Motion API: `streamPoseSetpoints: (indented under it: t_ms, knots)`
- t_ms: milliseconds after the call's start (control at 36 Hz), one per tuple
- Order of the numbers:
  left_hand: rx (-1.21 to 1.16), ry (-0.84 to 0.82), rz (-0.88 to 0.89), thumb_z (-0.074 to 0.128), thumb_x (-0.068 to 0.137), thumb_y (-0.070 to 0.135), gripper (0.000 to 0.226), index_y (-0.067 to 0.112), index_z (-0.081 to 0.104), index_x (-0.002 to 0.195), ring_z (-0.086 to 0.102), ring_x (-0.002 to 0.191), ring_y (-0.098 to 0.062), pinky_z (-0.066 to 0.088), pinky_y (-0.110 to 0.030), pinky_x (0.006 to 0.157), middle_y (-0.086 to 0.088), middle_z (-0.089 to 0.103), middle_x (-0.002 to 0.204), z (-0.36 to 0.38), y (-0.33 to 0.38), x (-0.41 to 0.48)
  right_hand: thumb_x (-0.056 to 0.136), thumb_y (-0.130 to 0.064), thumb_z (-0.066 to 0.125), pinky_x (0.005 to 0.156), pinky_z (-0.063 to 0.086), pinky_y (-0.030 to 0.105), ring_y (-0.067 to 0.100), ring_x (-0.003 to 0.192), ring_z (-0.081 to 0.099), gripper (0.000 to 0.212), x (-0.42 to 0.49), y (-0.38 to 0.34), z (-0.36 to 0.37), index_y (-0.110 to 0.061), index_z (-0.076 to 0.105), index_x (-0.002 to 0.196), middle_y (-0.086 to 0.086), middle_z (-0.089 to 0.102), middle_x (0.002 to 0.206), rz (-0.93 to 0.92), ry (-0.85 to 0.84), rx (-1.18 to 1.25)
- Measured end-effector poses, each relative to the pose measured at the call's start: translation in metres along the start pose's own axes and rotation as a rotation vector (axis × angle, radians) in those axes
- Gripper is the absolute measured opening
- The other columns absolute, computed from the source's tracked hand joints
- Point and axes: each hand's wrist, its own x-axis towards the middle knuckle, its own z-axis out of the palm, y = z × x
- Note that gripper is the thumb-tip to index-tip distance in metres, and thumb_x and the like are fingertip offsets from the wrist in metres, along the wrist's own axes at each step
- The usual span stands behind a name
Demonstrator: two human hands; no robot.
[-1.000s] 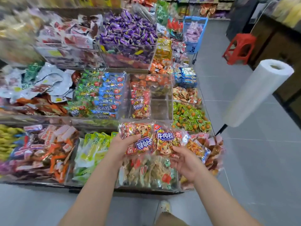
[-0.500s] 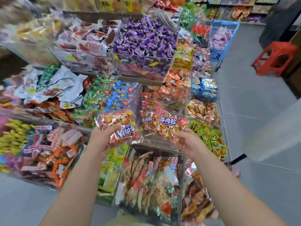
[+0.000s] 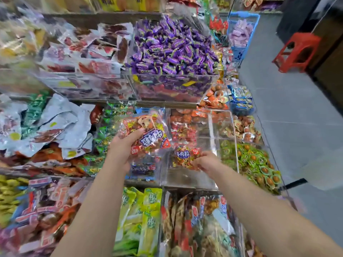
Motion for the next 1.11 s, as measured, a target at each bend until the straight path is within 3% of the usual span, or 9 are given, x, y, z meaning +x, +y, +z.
streamPoseSetpoints:
  t_ms: [83, 139, 250, 333, 417, 611, 750, 944, 1111]
  knots:
    - [0.053, -0.019, -0.003, 0.091, 0.049, 0.03, 0.08, 0.014, 0.052, 0.117, 0.073, 0.078, -0.027, 0.059, -0.044, 0.062, -0.007, 0.075, 0.094, 0.003, 0.002, 0.018, 0.072, 0.013, 0.067, 0.042, 0.042, 0.019, 0.016, 0.058, 0.055, 0.025, 0.022, -0.004, 0.02, -0.003, 0.06, 0.09, 0.008, 0.06, 0.071, 0.0, 0.021, -0.053]
    - [0.091, -0.022, -0.015, 0.09, 0.038, 0.04, 0.109, 0.013, 0.045, 0.133, 0.068, 0.1, -0.034, 0.056, -0.052, 0.081, -0.011, 0.068, 0.117, 0.004, 0.003, 0.026, 0.072, 0.01, 0.07, 0.036, 0.038, 0.013, 0.013, 0.054, 0.053, 0.029, 0.039, 0.0, 0.028, -0.004, 0.064, 0.097, 0.004, 0.058, 0.067, 0.006, 0.09, -0.094]
    - [0.101, -0.036, -0.037, 0.091, 0.045, 0.037, 0.096, 0.014, 0.051, 0.129, 0.067, 0.101, -0.033, 0.056, -0.051, 0.08, -0.01, 0.068, 0.116, 0.001, -0.002, 0.039, 0.072, -0.005, 0.078, 0.07, 0.049, 0.023, 0.019, 0.086, 0.058, 0.034, 0.068, 0.017, 0.031, -0.004, 0.064, 0.103, 0.005, 0.061, 0.085, 0.033, 0.149, -0.239]
    - [0.065, -0.058, -0.05, 0.085, 0.061, 0.027, 0.05, 0.022, 0.059, 0.103, 0.074, 0.075, -0.023, 0.055, -0.033, 0.052, -0.002, 0.076, 0.089, -0.002, -0.007, 0.049, 0.064, -0.027, 0.086, 0.103, 0.041, 0.04, 0.03, 0.123, 0.047, 0.088, 0.081, 0.025, 0.027, -0.006, 0.037, 0.133, 0.014, 0.051, 0.128, 0.145, 0.174, -0.408]
    - [0.04, -0.076, -0.06, 0.083, 0.049, 0.033, 0.056, 0.022, 0.059, 0.099, 0.073, 0.07, -0.021, 0.055, -0.031, 0.05, -0.001, 0.076, 0.082, -0.004, -0.004, 0.051, 0.058, -0.041, 0.087, 0.11, 0.03, 0.039, 0.033, 0.136, 0.03, 0.124, 0.084, 0.032, 0.027, -0.01, 0.007, 0.147, 0.017, 0.025, 0.149, 0.147, 0.151, -0.597]
    - [-0.005, -0.07, -0.054, 0.081, 0.046, 0.035, 0.057, 0.022, 0.059, 0.097, 0.073, 0.065, -0.019, 0.053, -0.029, 0.045, -0.001, 0.076, 0.079, -0.01, -0.005, 0.05, 0.051, 0.006, 0.088, 0.07, 0.054, 0.022, 0.016, 0.092, 0.061, 0.068, 0.09, 0.031, 0.045, -0.026, 0.044, 0.093, -0.011, 0.059, 0.093, -0.213, 0.191, -0.01]
    - [0.003, -0.048, -0.054, 0.079, 0.053, 0.031, 0.051, 0.021, 0.058, 0.098, 0.073, 0.067, -0.018, 0.054, -0.028, 0.048, 0.0, 0.076, 0.079, -0.011, -0.005, 0.048, 0.049, 0.007, 0.088, 0.049, 0.041, 0.001, -0.006, 0.079, 0.05, 0.084, 0.087, 0.031, 0.05, -0.01, 0.042, 0.118, -0.011, 0.056, 0.093, -0.244, 0.194, 0.117]
    - [0.037, -0.058, -0.058, 0.079, 0.055, 0.03, 0.05, 0.019, 0.056, 0.099, 0.074, 0.069, -0.019, 0.057, -0.03, 0.051, 0.001, 0.076, 0.078, -0.008, -0.004, 0.044, 0.043, 0.001, 0.092, 0.102, 0.043, 0.047, 0.025, 0.119, 0.051, 0.104, 0.092, 0.041, 0.034, -0.026, 0.027, 0.121, -0.005, 0.053, 0.114, -0.134, 0.046, 0.07]
    - [0.027, -0.094, -0.033, 0.079, 0.056, 0.028, 0.051, 0.019, 0.055, 0.1, 0.074, 0.07, -0.02, 0.057, -0.03, 0.051, 0.0, 0.076, 0.08, -0.008, -0.003, 0.039, 0.049, -0.033, 0.092, 0.11, 0.033, 0.046, 0.028, 0.134, 0.037, 0.135, 0.07, 0.033, 0.021, -0.019, 0.003, 0.15, 0.007, 0.034, 0.149, 0.013, 0.047, -0.051]
